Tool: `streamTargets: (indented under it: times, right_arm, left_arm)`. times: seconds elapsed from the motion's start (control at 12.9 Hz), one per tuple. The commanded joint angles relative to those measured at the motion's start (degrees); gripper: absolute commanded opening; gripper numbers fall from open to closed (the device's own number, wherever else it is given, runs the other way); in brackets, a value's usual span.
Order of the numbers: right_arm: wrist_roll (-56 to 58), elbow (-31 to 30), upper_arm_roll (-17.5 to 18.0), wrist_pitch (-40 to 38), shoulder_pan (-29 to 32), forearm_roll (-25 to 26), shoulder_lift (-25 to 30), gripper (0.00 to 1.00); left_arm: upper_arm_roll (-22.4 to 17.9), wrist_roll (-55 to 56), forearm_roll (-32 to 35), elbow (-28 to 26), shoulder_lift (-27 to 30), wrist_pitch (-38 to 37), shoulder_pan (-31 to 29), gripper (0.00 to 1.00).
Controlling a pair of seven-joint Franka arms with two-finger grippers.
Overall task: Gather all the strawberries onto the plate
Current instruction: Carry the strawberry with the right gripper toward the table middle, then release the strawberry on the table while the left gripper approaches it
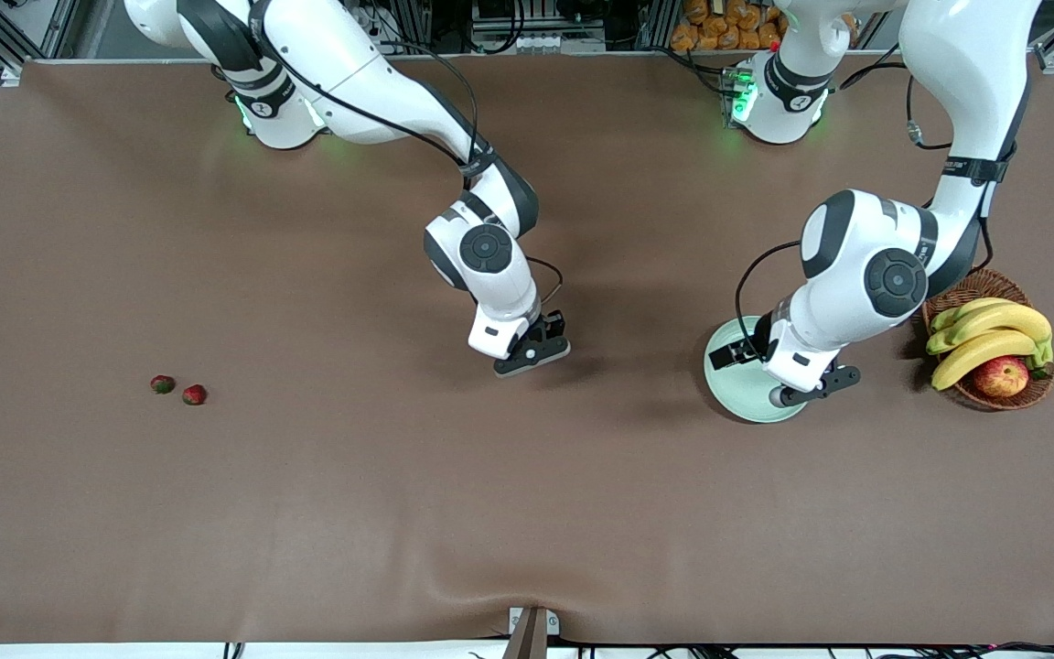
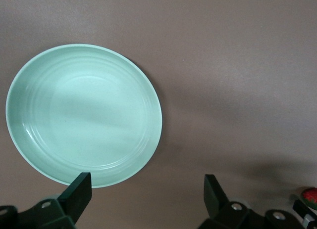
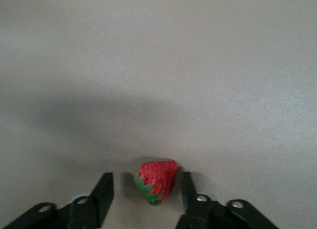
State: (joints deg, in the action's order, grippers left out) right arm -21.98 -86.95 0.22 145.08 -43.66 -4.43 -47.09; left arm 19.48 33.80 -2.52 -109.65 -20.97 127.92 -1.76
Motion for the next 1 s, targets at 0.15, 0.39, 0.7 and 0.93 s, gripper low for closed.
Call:
streamTargets:
  times: [0.15,0.39,0.7,0.93]
  right_arm:
    - [-0.52,0.81,-1.02,-7.50,3.56,-0.49,7.08,1.00]
    - [0.27,0.73,-1.02,-13.32,10.32,-0.40,11.92,1.00]
    - [0.27,0.55,-1.10,-21.31,19.20,-0.14,15.18,1.00]
    - [2.37,0.38,-1.19,-25.19,25.79,0.56,16.07,1.00]
  left_arm:
    - [1.26,7.31,-0.38,0.40,0.84,-1.01,3.50,1.00]
    - [1.09,9.00,-0.12,4.60,-1.61,-1.01,9.83,1.00]
    - [0.91,9.27,5.57,13.21,-7.67,-1.01,17.30,1.00]
    - [0.56,9.35,12.88,20.94,-15.04,-1.01,24.07,1.00]
